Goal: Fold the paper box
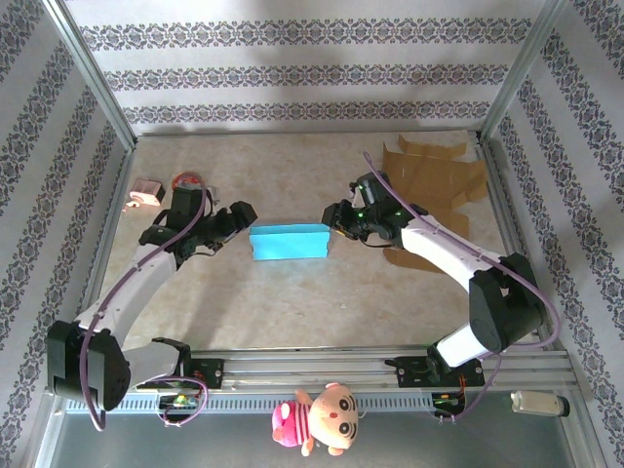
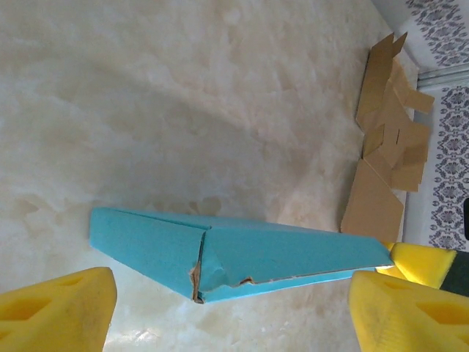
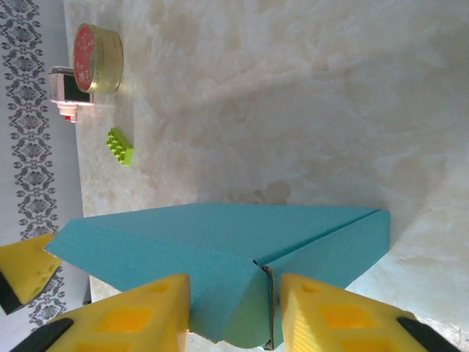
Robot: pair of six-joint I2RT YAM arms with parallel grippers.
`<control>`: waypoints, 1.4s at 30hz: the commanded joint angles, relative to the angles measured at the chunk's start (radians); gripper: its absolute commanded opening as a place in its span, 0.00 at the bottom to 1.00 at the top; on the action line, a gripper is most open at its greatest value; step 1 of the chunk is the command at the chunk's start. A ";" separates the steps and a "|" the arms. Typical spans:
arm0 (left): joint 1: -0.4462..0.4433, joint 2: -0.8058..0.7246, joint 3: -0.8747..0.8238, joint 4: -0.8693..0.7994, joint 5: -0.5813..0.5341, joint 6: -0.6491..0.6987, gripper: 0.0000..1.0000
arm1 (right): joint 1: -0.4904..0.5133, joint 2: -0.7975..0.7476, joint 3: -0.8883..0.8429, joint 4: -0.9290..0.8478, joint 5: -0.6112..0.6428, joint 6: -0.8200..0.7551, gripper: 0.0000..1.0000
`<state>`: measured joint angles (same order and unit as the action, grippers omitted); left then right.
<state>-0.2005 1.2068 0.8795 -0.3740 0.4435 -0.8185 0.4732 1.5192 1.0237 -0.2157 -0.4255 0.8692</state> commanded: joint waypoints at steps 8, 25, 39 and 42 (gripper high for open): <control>0.020 0.091 0.013 0.056 0.064 -0.032 0.61 | 0.005 0.031 -0.030 -0.020 0.018 -0.019 0.35; 0.026 -0.052 -0.279 0.151 0.014 -0.189 0.44 | 0.104 0.019 -0.115 0.040 0.258 -0.058 0.34; 0.026 -0.093 -0.308 0.147 -0.021 -0.059 0.49 | 0.093 -0.026 -0.085 -0.024 0.200 -0.138 0.47; 0.026 -0.127 -0.274 0.164 0.016 -0.060 0.63 | 0.090 -0.042 -0.022 -0.028 0.123 -0.120 0.50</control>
<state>-0.1875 1.0969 0.5800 -0.1089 0.4690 -0.9138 0.5720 1.4982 0.9592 -0.1234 -0.2276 0.7551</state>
